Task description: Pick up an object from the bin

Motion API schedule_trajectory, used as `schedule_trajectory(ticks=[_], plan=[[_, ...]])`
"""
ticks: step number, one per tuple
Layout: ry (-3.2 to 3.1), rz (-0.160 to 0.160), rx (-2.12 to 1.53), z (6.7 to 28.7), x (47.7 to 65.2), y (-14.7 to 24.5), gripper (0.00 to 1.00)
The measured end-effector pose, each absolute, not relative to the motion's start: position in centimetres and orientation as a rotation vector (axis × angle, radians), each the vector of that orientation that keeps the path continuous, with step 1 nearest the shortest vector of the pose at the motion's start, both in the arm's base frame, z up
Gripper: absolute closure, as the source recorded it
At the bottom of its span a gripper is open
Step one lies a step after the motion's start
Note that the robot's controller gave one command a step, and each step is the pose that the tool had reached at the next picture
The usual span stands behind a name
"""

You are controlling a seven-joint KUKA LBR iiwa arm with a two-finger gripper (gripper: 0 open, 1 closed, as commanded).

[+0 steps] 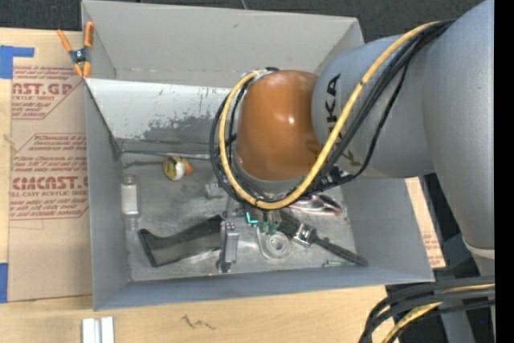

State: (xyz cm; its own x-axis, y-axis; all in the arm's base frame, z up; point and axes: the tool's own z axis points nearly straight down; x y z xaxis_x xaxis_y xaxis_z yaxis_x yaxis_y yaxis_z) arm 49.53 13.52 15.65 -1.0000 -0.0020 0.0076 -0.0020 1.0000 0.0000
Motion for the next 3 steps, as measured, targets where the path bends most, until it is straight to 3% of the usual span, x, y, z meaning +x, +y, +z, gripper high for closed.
schedule_trajectory(ticks=[1, 2, 3], plan=[[-3.141, -0.002, 0.000, 16.0, 49.7, 13.4, 0.00], [-3.144, -0.002, 0.152, 9.7, 48.6, 14.1, 0.00], [-3.135, -0.001, 0.269, 10.4, 48.8, 14.5, 0.00]])
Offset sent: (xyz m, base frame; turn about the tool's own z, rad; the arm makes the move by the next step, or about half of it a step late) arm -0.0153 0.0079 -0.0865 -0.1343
